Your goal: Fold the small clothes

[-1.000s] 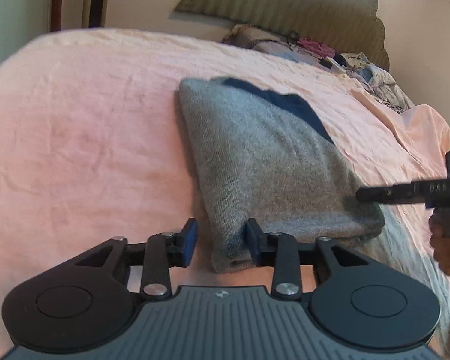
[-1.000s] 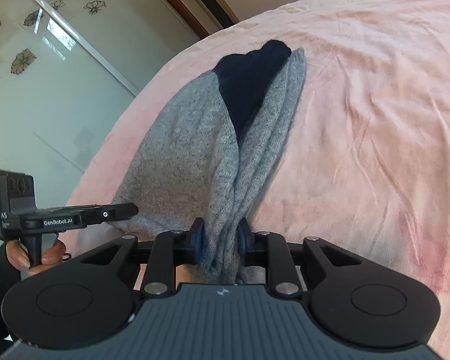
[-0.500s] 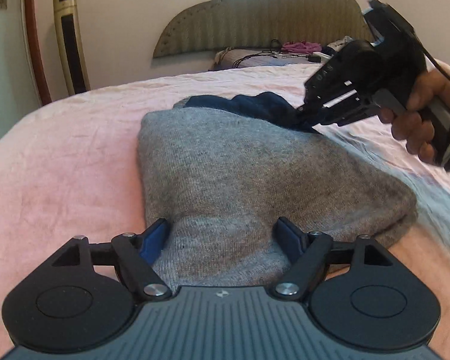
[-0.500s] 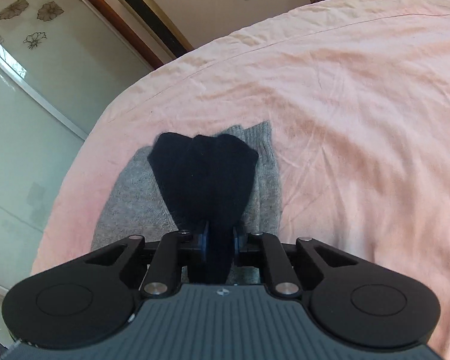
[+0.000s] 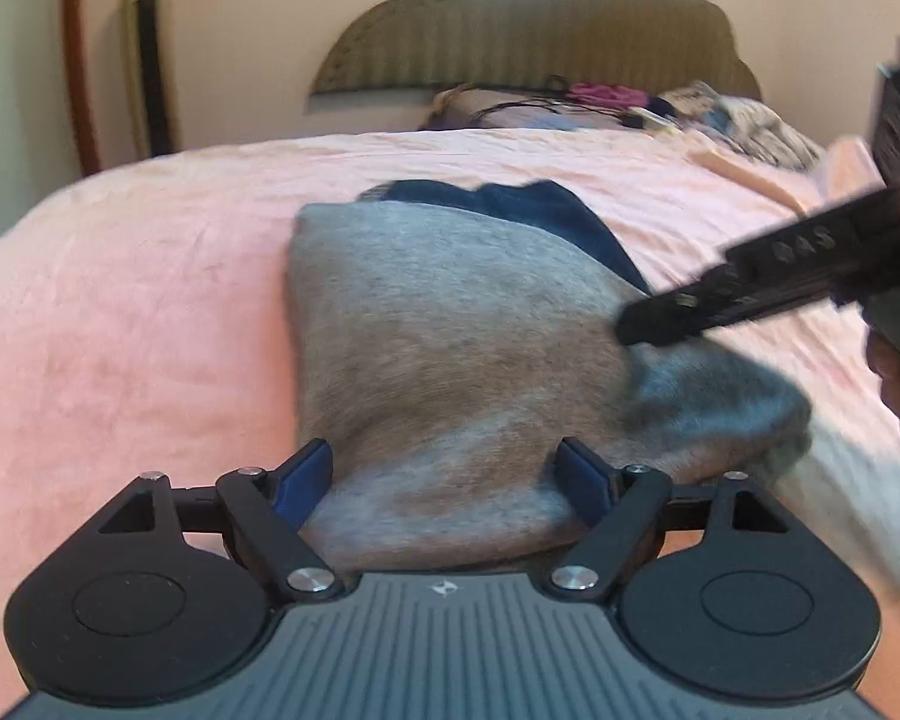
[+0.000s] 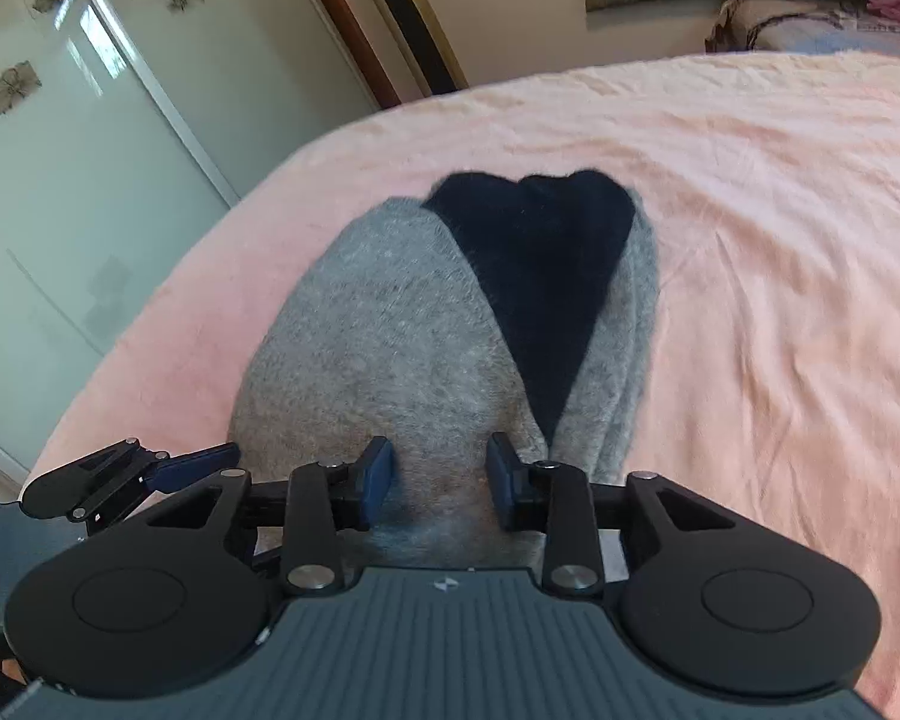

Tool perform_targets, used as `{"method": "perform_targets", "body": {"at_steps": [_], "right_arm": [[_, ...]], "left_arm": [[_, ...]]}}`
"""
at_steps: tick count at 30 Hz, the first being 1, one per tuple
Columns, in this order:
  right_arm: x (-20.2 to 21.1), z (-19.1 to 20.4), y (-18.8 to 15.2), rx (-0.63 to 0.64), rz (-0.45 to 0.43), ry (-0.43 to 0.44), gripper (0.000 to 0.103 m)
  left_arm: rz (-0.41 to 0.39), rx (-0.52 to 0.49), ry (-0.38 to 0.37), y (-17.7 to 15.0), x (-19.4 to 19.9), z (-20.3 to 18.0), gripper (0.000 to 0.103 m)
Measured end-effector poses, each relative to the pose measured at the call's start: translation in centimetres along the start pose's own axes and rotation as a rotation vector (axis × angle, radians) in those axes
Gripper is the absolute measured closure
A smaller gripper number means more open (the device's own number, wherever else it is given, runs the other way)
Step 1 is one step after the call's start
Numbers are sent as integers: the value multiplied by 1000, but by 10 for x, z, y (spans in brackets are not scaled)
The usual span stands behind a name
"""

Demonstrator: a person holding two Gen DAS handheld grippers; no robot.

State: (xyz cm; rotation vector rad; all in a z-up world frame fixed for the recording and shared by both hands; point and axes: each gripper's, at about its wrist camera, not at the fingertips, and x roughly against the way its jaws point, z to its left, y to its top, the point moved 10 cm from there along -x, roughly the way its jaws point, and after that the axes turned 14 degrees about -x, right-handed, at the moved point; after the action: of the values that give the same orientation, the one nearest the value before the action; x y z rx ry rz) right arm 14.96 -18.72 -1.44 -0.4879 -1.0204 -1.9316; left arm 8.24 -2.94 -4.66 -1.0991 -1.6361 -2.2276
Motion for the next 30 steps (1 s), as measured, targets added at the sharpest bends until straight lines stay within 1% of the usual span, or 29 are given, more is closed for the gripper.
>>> {"method": "perform_targets", "body": {"at_steps": [1, 2, 3, 4, 5, 6, 8, 9, 10, 11, 12, 13, 14, 15, 16, 17, 19, 20, 22, 23, 24, 25, 26, 27, 28, 29, 30], "right_arm": [[9, 0, 2, -27, -5, -20, 76], [20, 2, 2, -22, -20, -28, 71], [33, 4, -1, -22, -43, -24, 55], [43, 2, -6, -40, -53, -17, 43], [50, -2, -11, -67, -48, -1, 24], [55, -8, -19, -107, -33, 16, 22], [54, -21, -35, -196, 29, 40, 24], [50, -26, -42, -231, 62, 52, 28], [47, -28, -50, -262, 81, 77, 31], [46, -26, -51, -264, 69, 100, 33], [43, -23, -53, -271, 87, 117, 49], [38, -23, -55, -291, 118, 123, 68], [33, -22, -58, -301, 149, 132, 83], [31, -20, -60, -276, 149, 130, 83], [34, -17, -61, -245, 145, 119, 83], [40, -12, -61, -222, 137, 126, 83], [60, -2, -60, -186, 122, 166, 84], [67, -2, -62, -181, 121, 172, 84], [71, -10, -71, -179, 135, 142, 84], [68, -18, -77, -175, 147, 108, 81], [66, -27, -79, -196, 140, 82, 69], [68, -31, -78, -231, 127, 97, 64], [72, -32, -76, -274, 117, 144, 53], [78, -33, -72, -305, 100, 181, 40], [82, -33, -69, -323, 79, 210, 38], [82, -32, -68, -338, 82, 226, 38], [77, -33, -67, -355, 97, 224, 43]], "left_arm": [[-12, 37, 0, -1, 9, 9, 22], [-14, 80, -9, -4, 17, 18, 22], [5, 140, -36, -10, 21, 26, 22], [35, 219, -87, -17, 19, 34, 22], [71, 301, -144, -25, 16, 39, 22], [65, 371, -181, -29, 17, 44, 22], [67, 439, -240, -29, 15, 44, 23], [69, 465, -281, -26, 13, 40, 24], [77, 480, -332, -23, 8, 34, 29], [100, 482, -355, -22, 0, 29, 60], [123, 470, -321, -23, -6, 27, 83], [127, 459, -307, -22, -7, 25, 83], [135, 465, -307, -22, -6, 24, 86], [138, 471, -302, -21, -1, 25, 88], [122, 456, -300, -19, 7, 25, 89], [104, 432, -300, -17, 17, 24, 89], [98, 386, -319, -20, 33, 22, 89], [110, 363, -325, -27, 37, 20, 89], [141, 301, -285, -42, 34, 18, 88], [134, 304, -289, -47, 34, 19, 84], [140, 334, -306, -50, 33, 21, 70], [148, 372, -333, -49, 34, 23, 60], [136, 409, -370, -47, 35, 23, 37], [112, 441, -388, -44, 36, 26, 21], [94, 451, -374, -41, 36, 27, 21], [96, 446, -362, -38, 31, 26, 22], [115, 443, -360, -37, 24, 24, 28]]}}
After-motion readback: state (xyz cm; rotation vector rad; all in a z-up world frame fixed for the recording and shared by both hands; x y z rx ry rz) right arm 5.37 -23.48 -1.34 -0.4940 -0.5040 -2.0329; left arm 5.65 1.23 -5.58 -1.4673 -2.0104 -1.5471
